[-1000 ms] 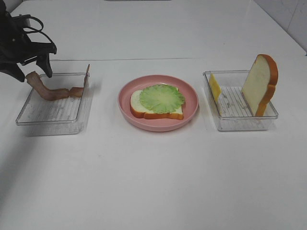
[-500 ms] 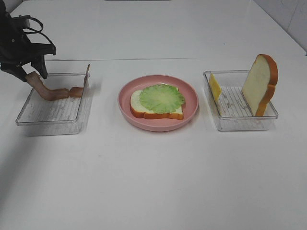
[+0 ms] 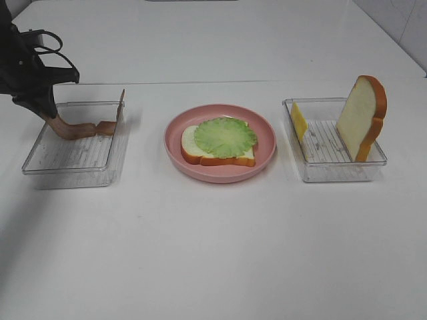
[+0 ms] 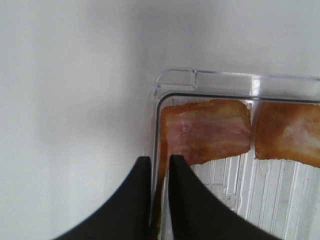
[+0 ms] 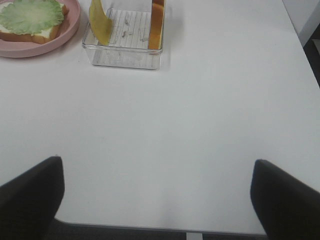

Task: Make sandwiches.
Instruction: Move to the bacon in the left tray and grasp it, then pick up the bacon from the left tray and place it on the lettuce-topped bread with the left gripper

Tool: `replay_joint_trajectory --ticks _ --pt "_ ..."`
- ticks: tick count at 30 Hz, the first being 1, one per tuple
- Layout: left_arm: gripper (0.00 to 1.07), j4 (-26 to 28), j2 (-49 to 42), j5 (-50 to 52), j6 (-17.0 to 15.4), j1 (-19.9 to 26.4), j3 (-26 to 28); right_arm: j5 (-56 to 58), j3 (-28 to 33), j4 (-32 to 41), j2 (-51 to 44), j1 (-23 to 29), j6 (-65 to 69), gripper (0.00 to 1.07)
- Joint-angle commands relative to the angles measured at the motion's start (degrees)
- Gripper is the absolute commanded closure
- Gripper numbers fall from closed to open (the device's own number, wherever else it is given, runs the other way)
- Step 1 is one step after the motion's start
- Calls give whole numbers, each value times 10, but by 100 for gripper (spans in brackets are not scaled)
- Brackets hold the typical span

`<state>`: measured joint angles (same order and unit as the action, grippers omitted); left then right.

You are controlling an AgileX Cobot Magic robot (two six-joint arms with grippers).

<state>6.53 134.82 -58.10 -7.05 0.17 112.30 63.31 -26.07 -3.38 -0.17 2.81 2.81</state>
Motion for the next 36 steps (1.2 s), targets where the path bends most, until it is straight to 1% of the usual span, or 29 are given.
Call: replay_joint_trajectory --ticks 1,10,21,27,32,33,35,36 --pt "107 -5 0 -1 -3 -1 -1 2 -2 2 -19 -2 4 9" --pt "107 -7 -5 -1 -3 -3 0 2 -2 2 -19 -2 4 9" --pt "107 -17 -43 0 -1 -3 7 2 -2 2 -19 -2 4 9" --pt "107 -4 -53 -17 1 -3 10 2 -2 2 -19 -2 4 9" --pt "107 17 -72 -38 2 -3 34 2 -2 2 -19 -2 4 9" --pt "107 25 -80 -52 7 -3 51 2 -2 2 -19 -2 4 9" --pt "107 27 -83 -57 8 -5 58 2 -2 2 -19 -2 4 9" --pt "107 29 -92 -69 10 -6 80 2 -2 2 -19 -2 4 9"
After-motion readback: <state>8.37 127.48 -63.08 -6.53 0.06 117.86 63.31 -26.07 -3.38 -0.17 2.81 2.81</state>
